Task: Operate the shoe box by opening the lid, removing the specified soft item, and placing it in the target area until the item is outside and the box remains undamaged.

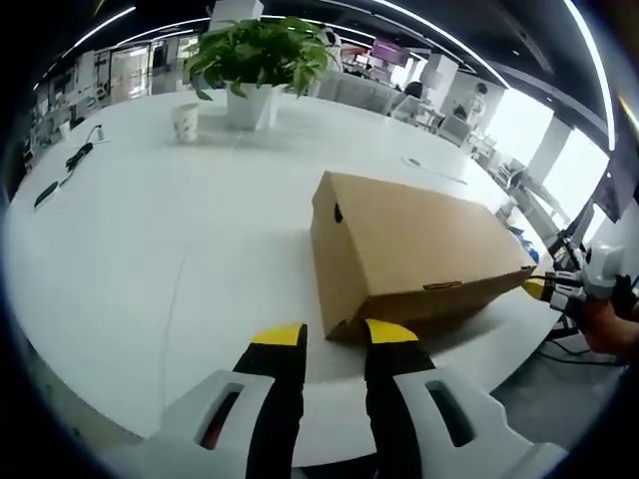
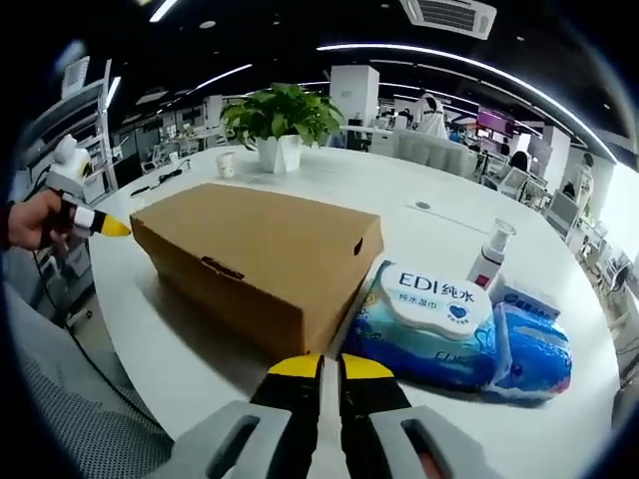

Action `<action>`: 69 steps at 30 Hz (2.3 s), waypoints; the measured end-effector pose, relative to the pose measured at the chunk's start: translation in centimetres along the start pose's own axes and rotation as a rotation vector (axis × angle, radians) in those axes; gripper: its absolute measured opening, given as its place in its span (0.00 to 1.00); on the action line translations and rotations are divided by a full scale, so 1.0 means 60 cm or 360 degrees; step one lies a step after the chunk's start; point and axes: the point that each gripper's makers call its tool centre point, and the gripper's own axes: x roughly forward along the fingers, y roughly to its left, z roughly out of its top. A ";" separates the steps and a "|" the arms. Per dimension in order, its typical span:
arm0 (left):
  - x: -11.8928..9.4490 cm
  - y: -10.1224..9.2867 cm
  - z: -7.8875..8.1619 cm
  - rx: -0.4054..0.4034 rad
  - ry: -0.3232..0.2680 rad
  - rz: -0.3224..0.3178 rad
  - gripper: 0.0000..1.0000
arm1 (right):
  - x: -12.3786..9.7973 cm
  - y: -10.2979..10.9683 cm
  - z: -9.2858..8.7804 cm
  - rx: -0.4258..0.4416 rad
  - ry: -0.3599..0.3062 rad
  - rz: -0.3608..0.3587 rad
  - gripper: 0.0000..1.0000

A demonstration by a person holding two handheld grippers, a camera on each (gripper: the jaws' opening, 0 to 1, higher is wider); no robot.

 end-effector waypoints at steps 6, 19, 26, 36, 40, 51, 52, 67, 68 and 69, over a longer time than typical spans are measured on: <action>-0.009 0.004 0.018 -0.0019 -0.0037 0.0009 0.22 | -0.018 -0.028 0.015 0.0077 -0.0034 -0.0025 0.05; -0.005 -0.028 0.065 -0.0051 -0.0108 -0.0085 0.31 | -0.025 -0.013 0.097 0.0221 -0.0193 0.0139 0.22; 0.013 -0.044 0.056 -0.0070 -0.0054 -0.0150 0.33 | -0.002 0.016 0.086 0.0367 -0.0133 0.0256 0.27; 0.036 -0.055 0.015 -0.0095 0.0051 -0.0205 0.30 | 0.014 0.040 0.060 0.0429 -0.0040 0.0299 0.23; 0.041 -0.056 0.012 -0.0075 0.0058 -0.0204 0.28 | 0.018 0.039 0.056 0.0453 -0.0039 0.0294 0.22; 0.055 -0.053 0.023 -0.0088 0.0077 -0.0227 0.29 | 0.035 0.034 0.068 0.0442 -0.0042 0.0283 0.23; 0.059 -0.052 0.027 -0.0088 0.0078 -0.0227 0.29 | 0.038 0.032 0.071 0.0442 -0.0040 0.0281 0.23; 0.115 -0.059 0.081 -0.0070 0.0100 -0.0217 0.29 | 0.087 -0.015 0.112 0.0429 -0.0015 0.0226 0.23; 0.115 -0.059 0.082 -0.0065 0.0101 -0.0215 0.29 | 0.087 -0.015 0.111 0.0427 -0.0013 0.0225 0.23; 0.114 -0.058 0.081 -0.0061 0.0103 -0.0216 0.29 | 0.086 -0.014 0.111 0.0425 -0.0013 0.0223 0.23</action>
